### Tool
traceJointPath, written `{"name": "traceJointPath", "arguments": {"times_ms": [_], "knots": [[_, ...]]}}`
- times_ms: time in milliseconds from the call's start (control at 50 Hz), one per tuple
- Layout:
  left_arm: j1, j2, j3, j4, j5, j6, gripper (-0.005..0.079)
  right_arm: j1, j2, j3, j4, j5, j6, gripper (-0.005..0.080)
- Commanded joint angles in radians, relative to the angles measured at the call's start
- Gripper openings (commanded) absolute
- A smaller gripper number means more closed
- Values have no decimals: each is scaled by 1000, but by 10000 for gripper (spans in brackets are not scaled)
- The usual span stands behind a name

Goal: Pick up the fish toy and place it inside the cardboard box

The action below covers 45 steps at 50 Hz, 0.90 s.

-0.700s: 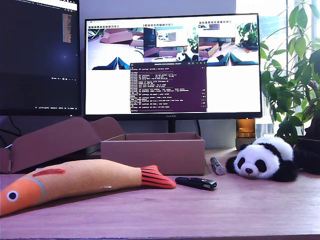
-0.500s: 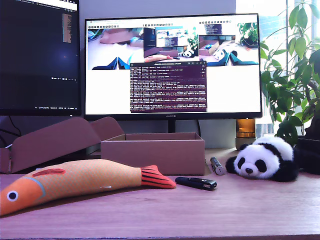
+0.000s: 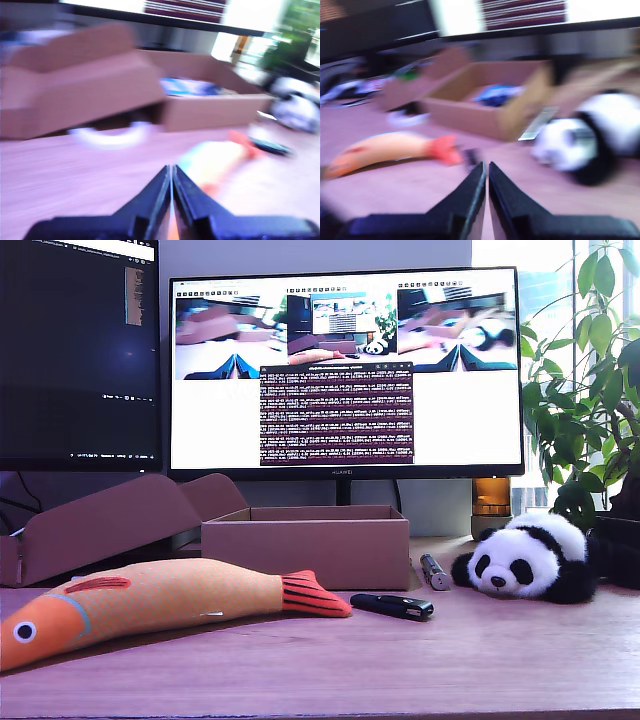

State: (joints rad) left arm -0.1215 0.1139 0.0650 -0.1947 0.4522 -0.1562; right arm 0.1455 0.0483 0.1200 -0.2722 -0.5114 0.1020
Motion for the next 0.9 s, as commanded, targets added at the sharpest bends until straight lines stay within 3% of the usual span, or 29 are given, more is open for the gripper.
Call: {"name": "traceJointPath", "arguments": {"times_ms": [0,160,380,580,880], "knots": [[-34,3,-15,14,12,13,-14,51,-1,-7,15,-6,5,-13],[-151,4,-15,45,38,33,-14,163,-1,-7,33,-5,2,-13],[-299,9,-14,42,-29,34,-14,257,2,-8,17,-3,-6,-13],[-402,73,12,32,-124,52,-17,280,7,-8,13,6,-24,-13],[-514,320,143,38,-259,63,-18,280,60,-8,-2,23,-24,-13]]}}
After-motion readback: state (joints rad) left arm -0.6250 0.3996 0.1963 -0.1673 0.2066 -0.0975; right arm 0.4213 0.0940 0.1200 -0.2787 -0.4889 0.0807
